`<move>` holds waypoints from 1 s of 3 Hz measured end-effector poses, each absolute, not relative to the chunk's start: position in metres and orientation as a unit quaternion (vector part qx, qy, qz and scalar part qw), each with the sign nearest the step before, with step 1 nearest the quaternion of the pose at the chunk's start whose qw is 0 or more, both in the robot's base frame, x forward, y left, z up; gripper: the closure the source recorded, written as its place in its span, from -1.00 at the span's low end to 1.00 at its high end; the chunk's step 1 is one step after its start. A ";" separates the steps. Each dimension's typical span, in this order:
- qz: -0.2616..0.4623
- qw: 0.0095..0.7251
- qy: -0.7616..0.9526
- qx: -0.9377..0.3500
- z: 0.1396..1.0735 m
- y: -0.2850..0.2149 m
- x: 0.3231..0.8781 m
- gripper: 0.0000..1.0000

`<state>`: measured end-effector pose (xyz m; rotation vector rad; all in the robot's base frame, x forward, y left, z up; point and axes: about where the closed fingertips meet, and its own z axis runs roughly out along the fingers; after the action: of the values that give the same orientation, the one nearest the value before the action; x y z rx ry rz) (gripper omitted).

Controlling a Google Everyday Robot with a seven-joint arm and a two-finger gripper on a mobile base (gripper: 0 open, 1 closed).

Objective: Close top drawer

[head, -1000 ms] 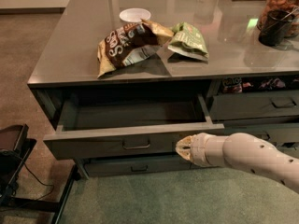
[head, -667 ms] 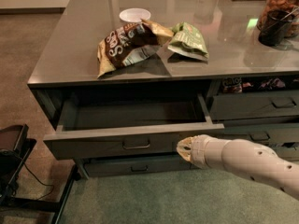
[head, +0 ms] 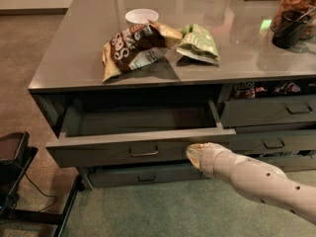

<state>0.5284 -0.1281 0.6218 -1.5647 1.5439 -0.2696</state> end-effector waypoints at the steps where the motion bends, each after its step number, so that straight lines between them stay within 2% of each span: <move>1: -0.123 0.465 0.609 -0.631 0.620 -0.124 0.544 1.00; 3: -0.131 0.479 0.587 -0.640 0.616 -0.112 0.583 1.00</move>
Offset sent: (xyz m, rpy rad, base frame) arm 0.0591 0.0132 -0.0083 0.0081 -0.1179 0.0386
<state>0.5832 -0.1118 0.6156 -1.5611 1.4333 -0.3193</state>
